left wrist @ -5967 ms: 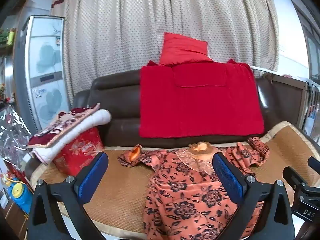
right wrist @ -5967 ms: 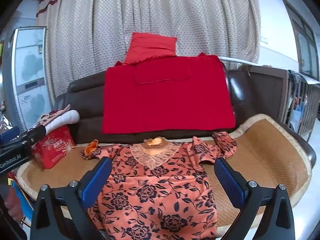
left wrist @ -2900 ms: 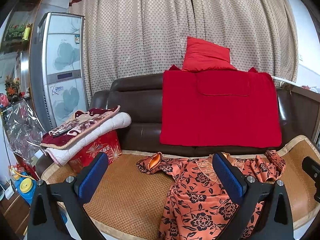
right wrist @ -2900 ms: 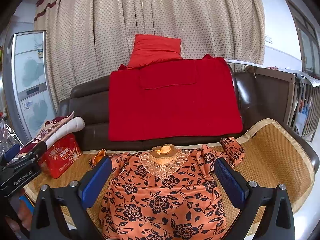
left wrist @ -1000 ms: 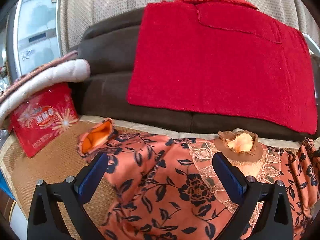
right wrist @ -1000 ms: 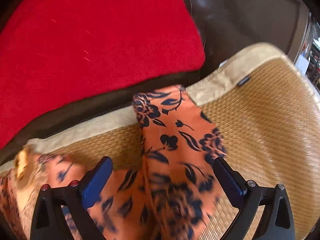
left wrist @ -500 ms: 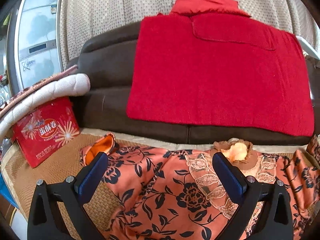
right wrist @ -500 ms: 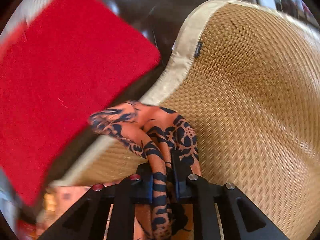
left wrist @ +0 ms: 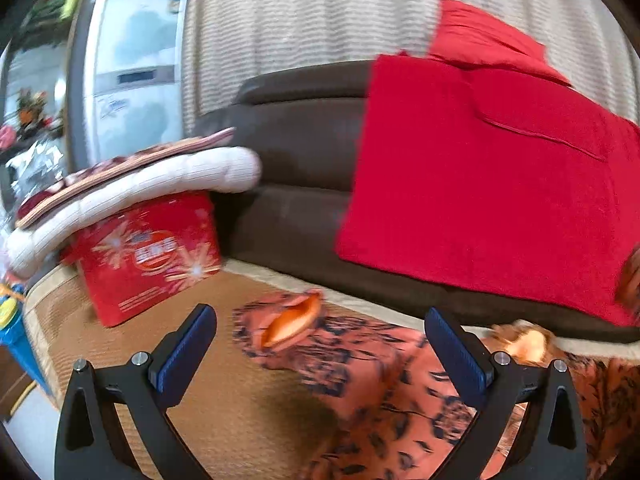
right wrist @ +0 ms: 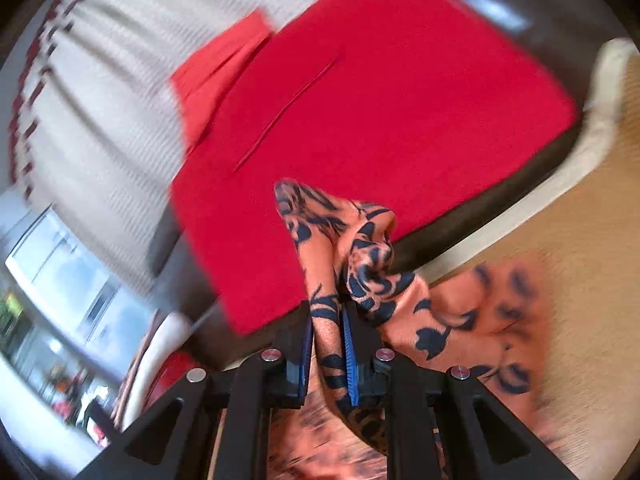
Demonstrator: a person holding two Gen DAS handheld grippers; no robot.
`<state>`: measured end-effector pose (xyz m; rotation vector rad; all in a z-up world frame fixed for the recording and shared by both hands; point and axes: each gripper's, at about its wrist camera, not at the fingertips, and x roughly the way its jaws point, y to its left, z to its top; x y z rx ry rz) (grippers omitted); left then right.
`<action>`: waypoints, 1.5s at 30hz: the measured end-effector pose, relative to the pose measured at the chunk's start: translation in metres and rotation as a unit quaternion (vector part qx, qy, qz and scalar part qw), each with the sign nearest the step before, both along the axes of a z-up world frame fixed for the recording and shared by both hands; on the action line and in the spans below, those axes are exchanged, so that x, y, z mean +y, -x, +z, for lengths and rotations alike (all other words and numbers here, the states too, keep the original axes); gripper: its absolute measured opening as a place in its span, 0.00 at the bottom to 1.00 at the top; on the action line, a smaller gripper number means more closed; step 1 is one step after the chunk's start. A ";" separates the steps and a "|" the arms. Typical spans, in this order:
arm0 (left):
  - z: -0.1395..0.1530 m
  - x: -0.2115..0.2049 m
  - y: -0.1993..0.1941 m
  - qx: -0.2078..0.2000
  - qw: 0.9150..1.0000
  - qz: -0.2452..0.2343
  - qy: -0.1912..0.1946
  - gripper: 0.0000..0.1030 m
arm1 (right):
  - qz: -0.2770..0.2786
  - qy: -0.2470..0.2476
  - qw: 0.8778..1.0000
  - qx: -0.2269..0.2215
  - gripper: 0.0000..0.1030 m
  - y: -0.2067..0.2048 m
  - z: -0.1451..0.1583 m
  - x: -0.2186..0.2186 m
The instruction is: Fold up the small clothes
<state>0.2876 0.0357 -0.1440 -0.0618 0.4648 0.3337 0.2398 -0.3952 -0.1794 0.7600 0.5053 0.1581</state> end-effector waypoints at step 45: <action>-0.140 -0.094 -0.106 0.235 0.928 -0.276 0.083 0.81 | -0.019 -0.115 0.977 0.176 0.49 -0.054 -0.157 -0.065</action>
